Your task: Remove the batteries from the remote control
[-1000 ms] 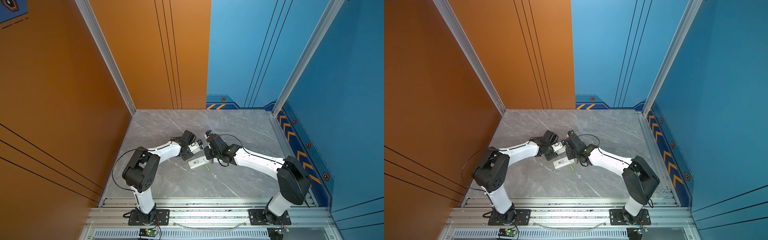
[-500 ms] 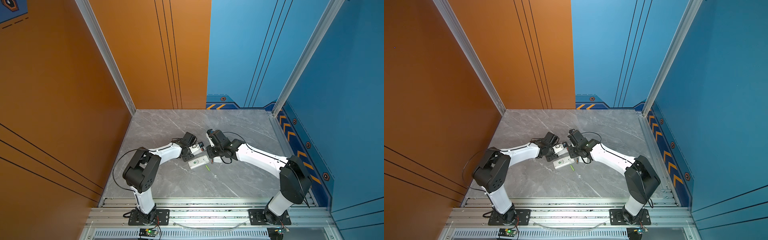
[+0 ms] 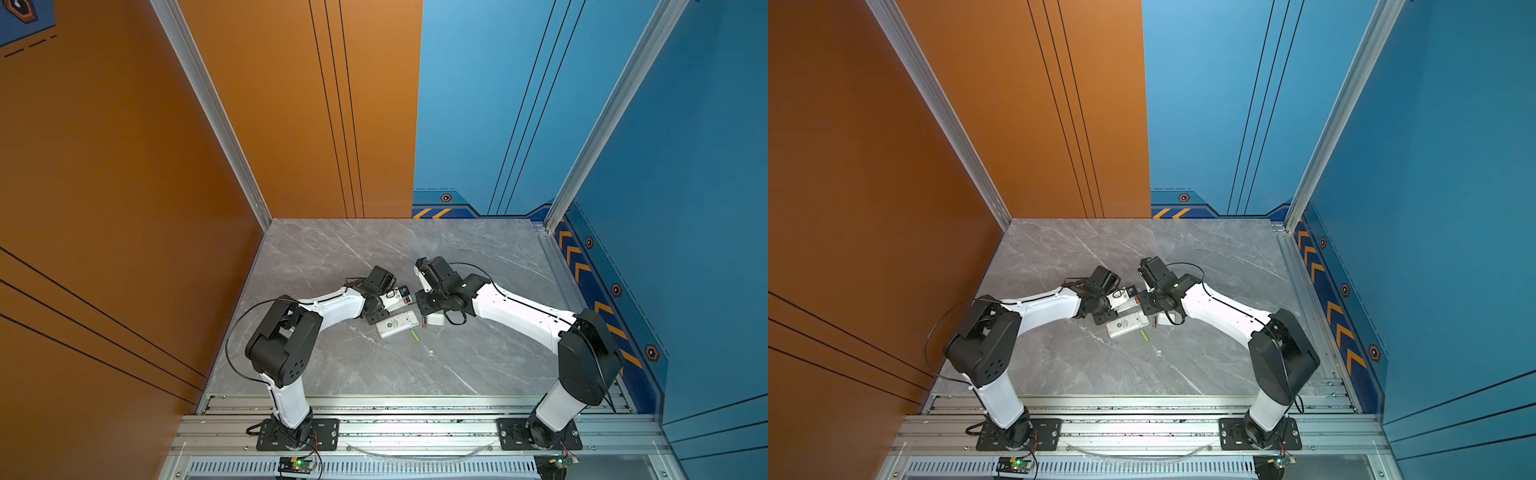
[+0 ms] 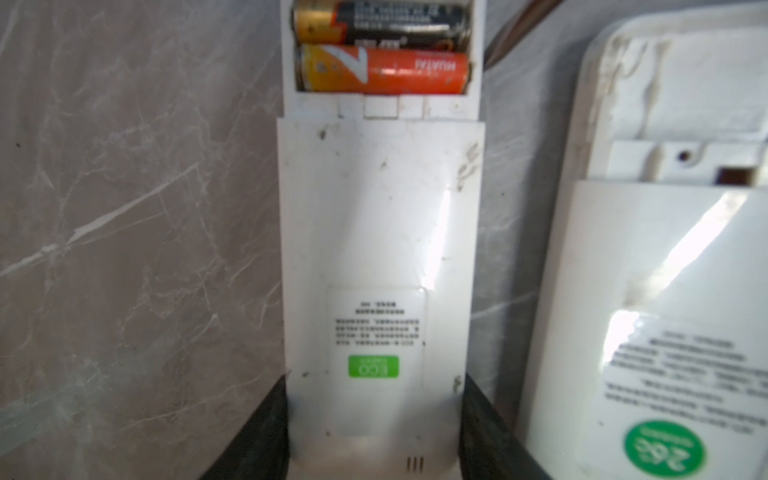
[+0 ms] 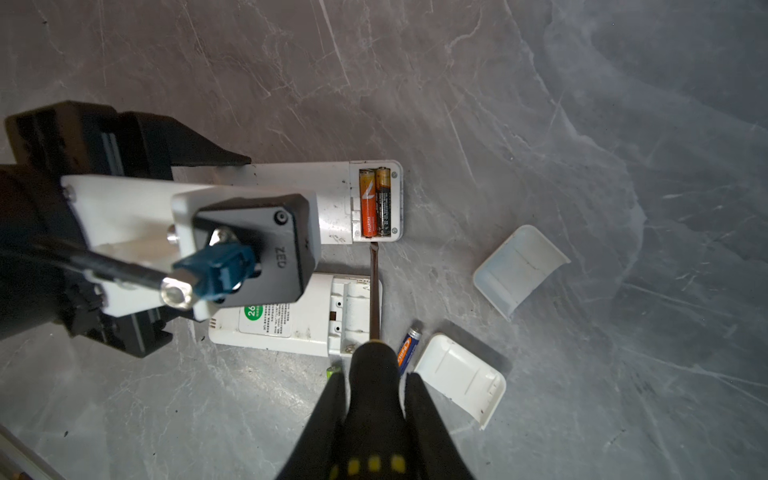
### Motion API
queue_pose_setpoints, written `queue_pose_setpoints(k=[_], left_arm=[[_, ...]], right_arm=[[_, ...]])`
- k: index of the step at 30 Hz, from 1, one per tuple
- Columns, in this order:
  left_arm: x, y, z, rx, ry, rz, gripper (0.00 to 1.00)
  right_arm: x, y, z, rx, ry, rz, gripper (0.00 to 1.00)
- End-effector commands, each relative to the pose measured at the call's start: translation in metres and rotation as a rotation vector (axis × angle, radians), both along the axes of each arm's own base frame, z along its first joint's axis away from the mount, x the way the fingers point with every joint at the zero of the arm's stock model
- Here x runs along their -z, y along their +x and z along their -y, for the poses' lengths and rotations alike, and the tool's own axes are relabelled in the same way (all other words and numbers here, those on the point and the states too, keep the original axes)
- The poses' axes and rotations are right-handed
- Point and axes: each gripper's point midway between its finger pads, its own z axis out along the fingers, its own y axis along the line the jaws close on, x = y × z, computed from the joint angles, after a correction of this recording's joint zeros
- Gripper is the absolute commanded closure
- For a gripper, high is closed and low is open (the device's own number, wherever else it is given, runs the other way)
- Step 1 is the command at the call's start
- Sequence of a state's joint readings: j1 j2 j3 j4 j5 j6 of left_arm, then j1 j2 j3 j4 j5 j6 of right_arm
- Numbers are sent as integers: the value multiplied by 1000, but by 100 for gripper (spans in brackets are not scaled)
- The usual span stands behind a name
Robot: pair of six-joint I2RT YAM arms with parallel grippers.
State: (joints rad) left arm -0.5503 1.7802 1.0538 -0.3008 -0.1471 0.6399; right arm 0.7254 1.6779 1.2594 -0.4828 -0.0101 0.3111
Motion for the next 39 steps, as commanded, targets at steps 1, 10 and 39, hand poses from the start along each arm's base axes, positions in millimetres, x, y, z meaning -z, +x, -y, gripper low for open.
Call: queue_pose_setpoints(k=[1, 10, 39], left_arm=[[-4, -6, -2, 14, 16, 5, 86], [-7, -5, -2, 9, 15, 16, 86], [-11, -1, -3, 4, 23, 42, 87]], right_arm=[[-32, 7, -7, -8, 67, 45, 100], [-34, 8, -6, -8, 72, 41, 100], [-2, 1, -1, -24, -4, -45, 100]])
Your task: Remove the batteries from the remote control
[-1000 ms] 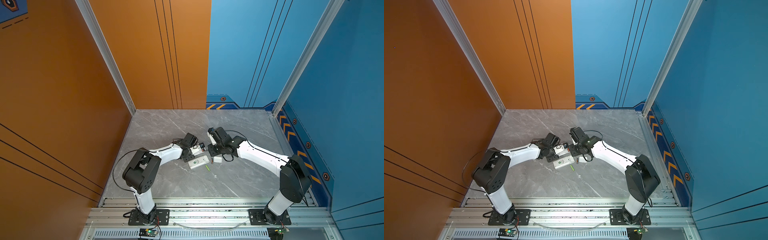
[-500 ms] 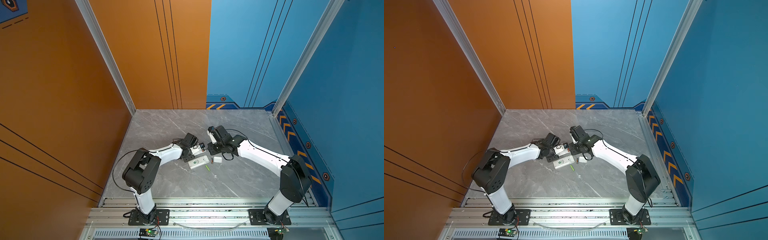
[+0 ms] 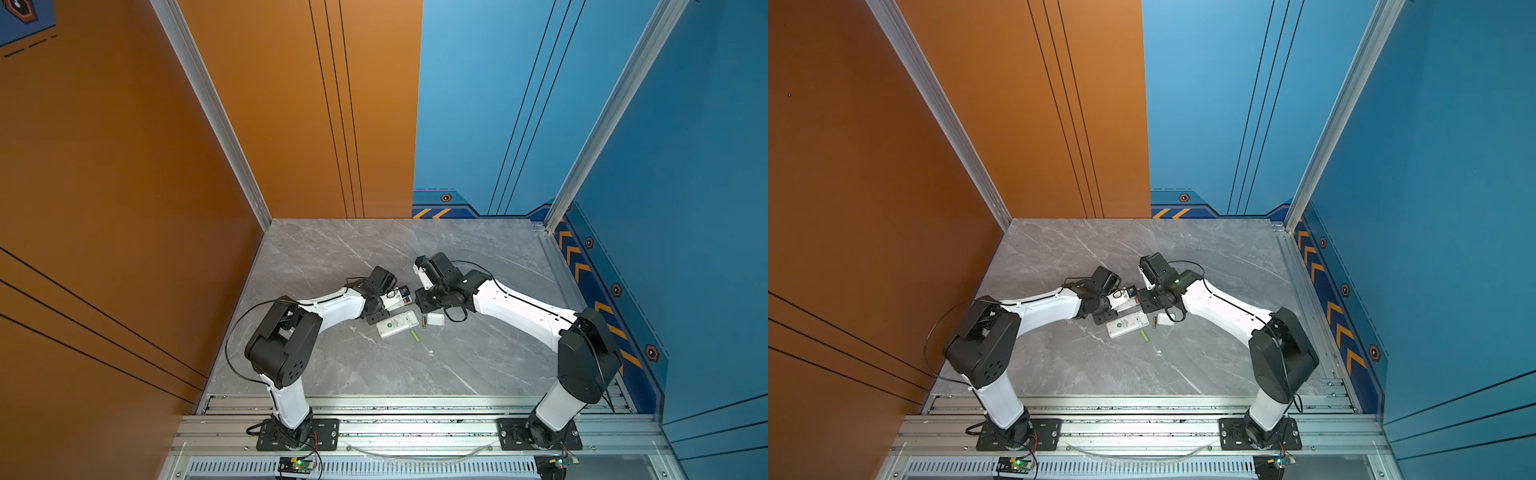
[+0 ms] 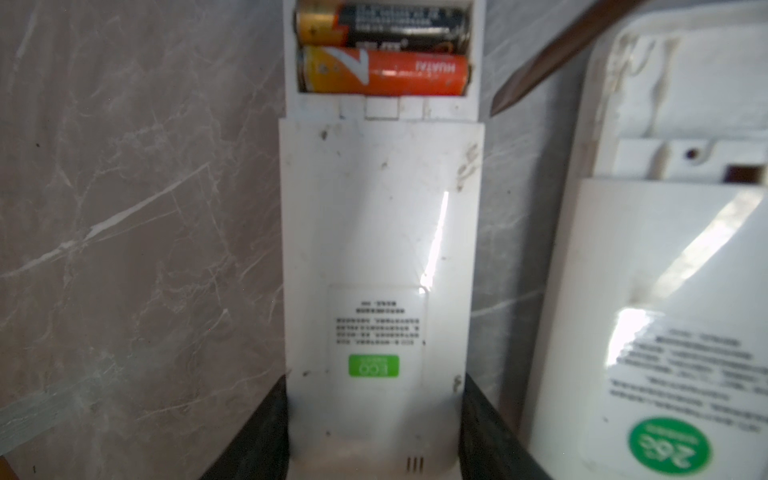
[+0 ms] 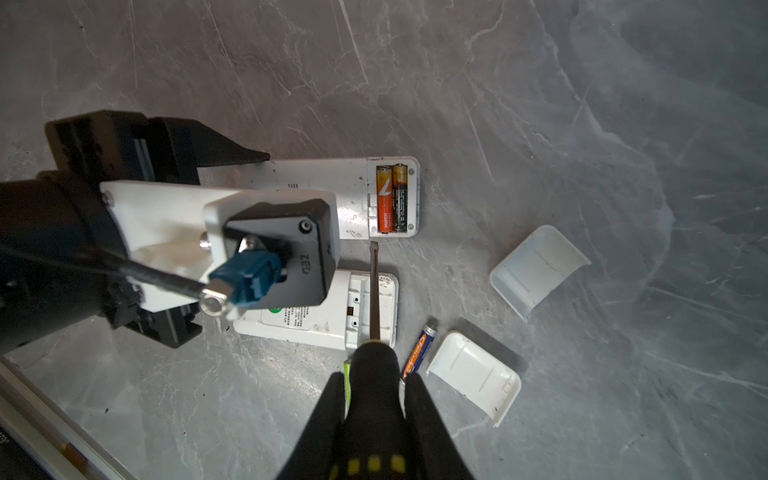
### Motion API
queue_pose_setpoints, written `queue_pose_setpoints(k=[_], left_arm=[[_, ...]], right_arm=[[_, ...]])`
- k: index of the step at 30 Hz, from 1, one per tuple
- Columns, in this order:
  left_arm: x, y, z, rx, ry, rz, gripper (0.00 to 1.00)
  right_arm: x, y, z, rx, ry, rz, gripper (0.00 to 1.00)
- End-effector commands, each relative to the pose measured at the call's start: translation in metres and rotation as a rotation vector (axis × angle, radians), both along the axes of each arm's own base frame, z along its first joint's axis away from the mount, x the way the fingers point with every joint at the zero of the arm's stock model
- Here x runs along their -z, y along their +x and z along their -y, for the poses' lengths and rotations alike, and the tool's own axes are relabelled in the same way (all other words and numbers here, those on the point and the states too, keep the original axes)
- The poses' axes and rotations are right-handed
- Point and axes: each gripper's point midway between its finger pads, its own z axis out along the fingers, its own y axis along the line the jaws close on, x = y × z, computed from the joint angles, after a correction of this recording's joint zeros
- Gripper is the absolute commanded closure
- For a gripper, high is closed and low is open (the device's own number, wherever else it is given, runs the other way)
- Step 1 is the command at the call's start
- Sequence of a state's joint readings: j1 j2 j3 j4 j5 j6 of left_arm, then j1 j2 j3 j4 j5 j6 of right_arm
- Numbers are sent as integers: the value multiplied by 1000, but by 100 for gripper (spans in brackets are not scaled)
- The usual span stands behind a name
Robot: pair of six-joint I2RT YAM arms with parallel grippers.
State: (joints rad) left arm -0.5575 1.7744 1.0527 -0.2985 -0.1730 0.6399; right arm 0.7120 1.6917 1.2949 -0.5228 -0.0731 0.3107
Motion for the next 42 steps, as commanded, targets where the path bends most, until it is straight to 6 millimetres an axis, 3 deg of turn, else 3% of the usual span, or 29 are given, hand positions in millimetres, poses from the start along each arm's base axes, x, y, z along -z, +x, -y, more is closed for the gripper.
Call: queue_pose_setpoints(k=[1, 6, 16, 29, 34, 42], left_arm=[[-9, -3, -1, 10, 4, 24, 87], [-9, -3, 0, 15, 3, 23, 87], [-7, -2, -1, 9, 10, 25, 87], [-8, -1, -1, 5, 10, 30, 87], [-8, -1, -1, 3, 8, 31, 87], [-9, 0, -2, -4, 6, 36, 87]], right_arm=[[0, 4, 4, -1, -33, 4, 100], [-4, 16, 11, 31, -16, 16, 100], [-27, 16, 7, 35, 79, 29, 100], [-34, 21, -3, 27, 110, 36, 100], [-33, 24, -1, 35, 114, 31, 100], [-13, 16, 5, 32, 75, -15, 100]])
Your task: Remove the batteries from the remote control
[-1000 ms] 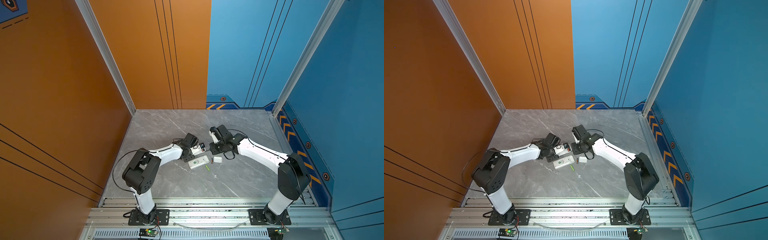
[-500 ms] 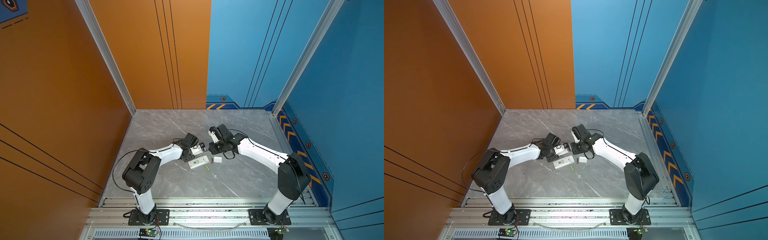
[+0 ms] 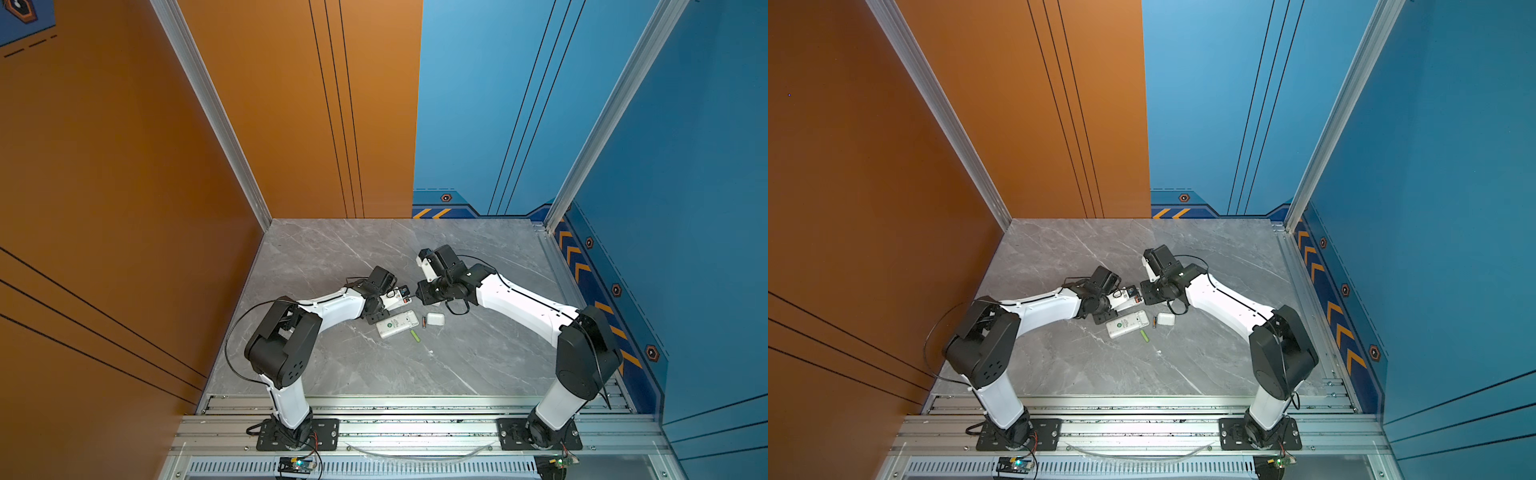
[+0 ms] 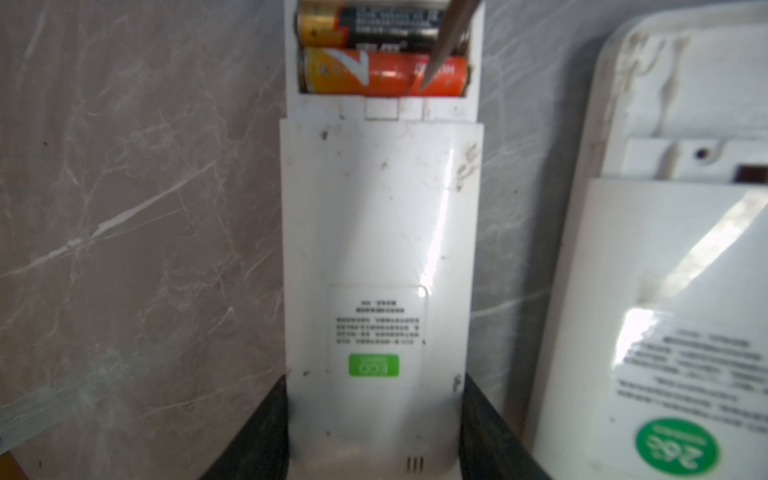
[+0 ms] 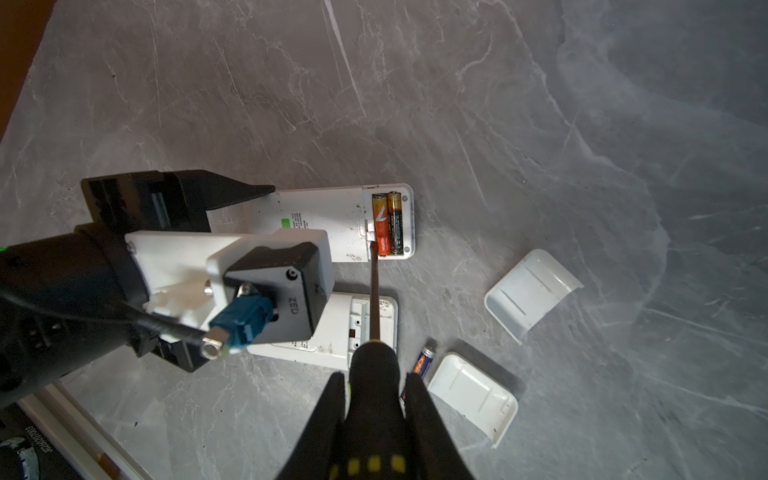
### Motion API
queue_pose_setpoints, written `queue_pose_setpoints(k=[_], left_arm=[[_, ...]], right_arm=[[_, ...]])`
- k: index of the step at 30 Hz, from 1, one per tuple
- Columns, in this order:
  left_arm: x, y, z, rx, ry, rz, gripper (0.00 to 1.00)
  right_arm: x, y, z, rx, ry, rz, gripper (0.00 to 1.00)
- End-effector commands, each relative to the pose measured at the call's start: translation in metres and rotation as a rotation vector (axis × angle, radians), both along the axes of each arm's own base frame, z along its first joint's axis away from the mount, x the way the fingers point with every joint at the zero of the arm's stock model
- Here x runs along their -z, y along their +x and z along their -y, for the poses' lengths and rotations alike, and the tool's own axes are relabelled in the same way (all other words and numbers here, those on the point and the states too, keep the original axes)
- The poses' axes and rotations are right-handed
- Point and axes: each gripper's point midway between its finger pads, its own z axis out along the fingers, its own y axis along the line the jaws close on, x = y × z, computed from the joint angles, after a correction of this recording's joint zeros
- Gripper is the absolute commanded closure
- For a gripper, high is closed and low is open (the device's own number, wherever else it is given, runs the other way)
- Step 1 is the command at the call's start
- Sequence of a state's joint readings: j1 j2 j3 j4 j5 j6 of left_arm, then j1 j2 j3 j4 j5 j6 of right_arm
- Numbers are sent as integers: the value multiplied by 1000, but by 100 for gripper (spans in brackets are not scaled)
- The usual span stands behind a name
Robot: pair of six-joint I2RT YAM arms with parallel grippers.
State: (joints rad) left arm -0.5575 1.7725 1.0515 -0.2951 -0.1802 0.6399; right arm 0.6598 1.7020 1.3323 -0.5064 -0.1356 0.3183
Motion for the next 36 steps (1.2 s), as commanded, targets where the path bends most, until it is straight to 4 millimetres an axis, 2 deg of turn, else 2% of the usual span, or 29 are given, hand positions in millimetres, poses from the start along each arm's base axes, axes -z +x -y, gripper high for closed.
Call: queue_pose_setpoints(k=[1, 10, 20, 21, 36], left_arm=[[-8, -1, -1, -1, 5, 30, 87], [-10, 2, -1, -7, 4, 43, 87], [-13, 1, 3, 3, -12, 47, 87], [-4, -5, -3, 1, 7, 29, 87], [-8, 3, -9, -20, 26, 59, 88]], right_arm=[[3, -3, 4, 7, -1, -19, 100], [19, -2, 7, 11, -39, -43, 100], [27, 4, 9, 28, -63, -41, 100], [26, 5, 9, 29, -61, -42, 100], [40, -2, 20, 12, -124, -83, 100]])
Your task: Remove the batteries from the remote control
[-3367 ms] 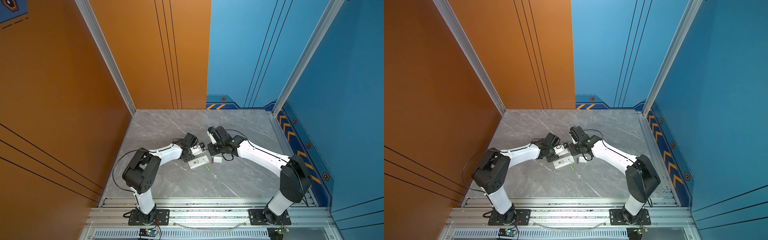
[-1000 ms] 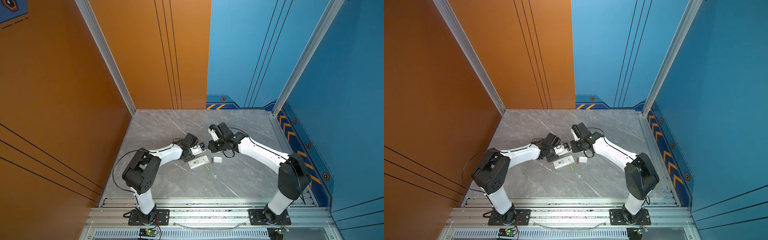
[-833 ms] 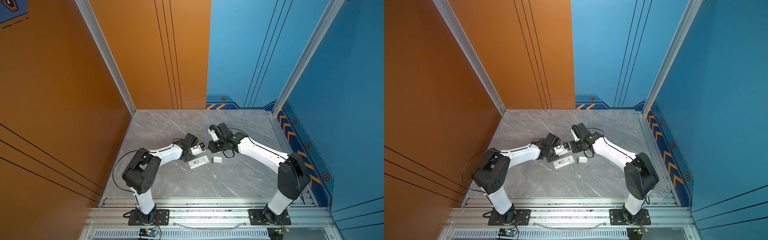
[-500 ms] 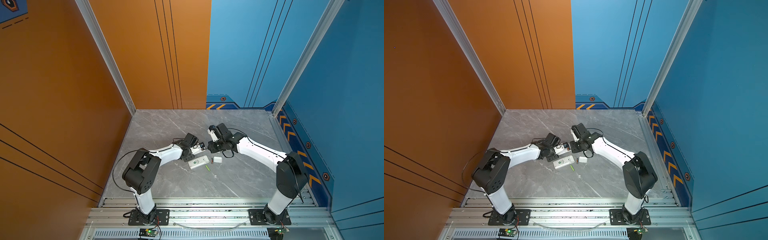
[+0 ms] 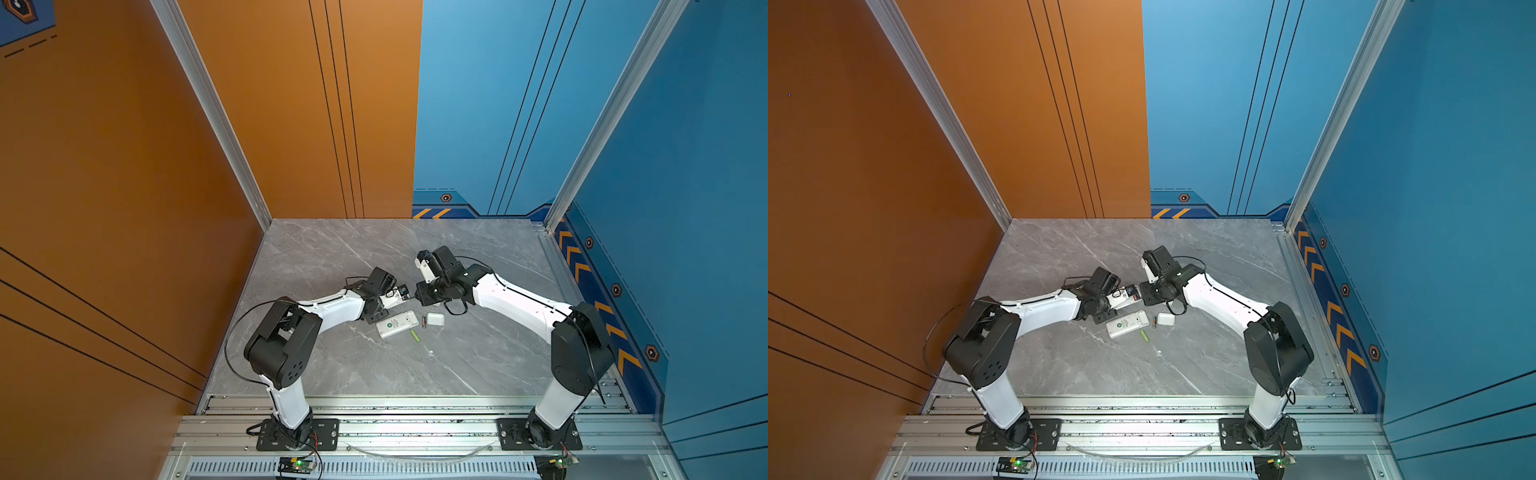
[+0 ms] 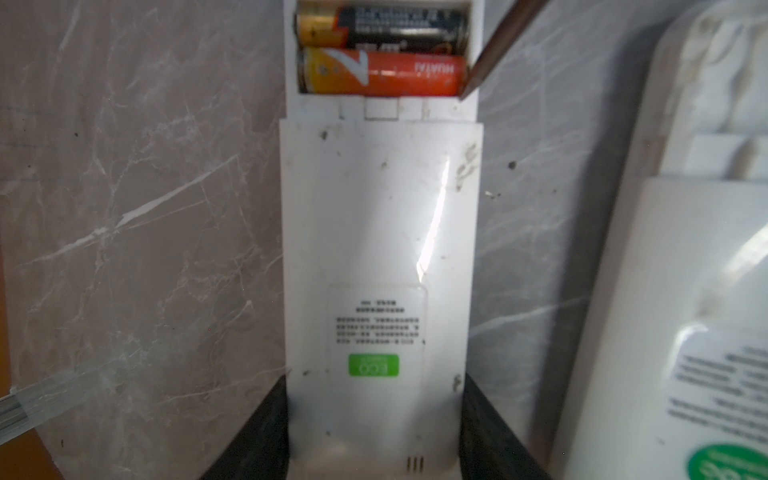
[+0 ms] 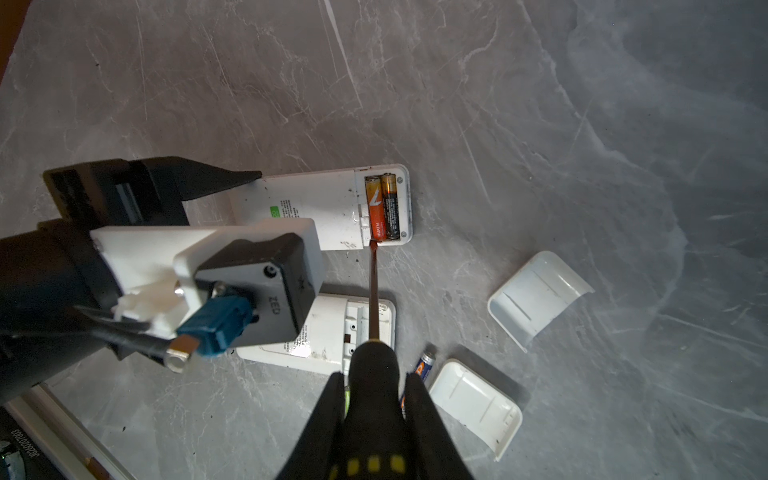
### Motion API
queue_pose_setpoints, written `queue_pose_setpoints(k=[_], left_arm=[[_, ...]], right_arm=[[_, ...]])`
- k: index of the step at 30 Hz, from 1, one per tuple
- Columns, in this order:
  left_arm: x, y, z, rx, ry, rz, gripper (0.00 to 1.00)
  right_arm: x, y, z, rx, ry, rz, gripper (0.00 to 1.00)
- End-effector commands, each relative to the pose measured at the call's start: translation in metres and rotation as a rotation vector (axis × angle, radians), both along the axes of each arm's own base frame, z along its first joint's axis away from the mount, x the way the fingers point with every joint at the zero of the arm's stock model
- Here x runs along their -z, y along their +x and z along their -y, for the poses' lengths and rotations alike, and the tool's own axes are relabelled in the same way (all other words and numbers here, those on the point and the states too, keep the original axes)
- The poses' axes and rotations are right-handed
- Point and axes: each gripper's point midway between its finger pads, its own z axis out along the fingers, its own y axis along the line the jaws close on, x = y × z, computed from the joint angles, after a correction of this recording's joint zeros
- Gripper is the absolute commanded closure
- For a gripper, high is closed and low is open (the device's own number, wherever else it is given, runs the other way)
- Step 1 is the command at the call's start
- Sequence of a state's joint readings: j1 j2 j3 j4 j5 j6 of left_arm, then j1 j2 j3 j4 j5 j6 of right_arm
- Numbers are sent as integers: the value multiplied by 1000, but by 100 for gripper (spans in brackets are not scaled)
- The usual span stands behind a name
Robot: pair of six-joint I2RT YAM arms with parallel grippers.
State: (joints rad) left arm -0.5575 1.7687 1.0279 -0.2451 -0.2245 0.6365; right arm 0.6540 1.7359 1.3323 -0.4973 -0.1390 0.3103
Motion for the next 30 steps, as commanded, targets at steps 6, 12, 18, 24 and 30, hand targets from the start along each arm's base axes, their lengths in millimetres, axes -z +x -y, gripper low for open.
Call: queue_pose_setpoints(k=[6, 12, 18, 24, 30], left_arm=[[-10, -7, 3, 30, -16, 5, 88], [-14, -10, 8, 58, -12, 2, 88], [-14, -15, 15, 71, -40, -17, 89], [-13, -30, 31, 99, -142, -94, 90], [-4, -50, 45, 118, -228, -206, 90]], right_arm=[[28, 2, 21, 17, -147, -51, 100], [25, 4, 16, -32, -253, -17, 100], [28, -6, -8, -60, -249, 6, 100], [33, -22, -22, -15, -121, 136, 100], [53, -38, -25, 19, 12, 235, 100]])
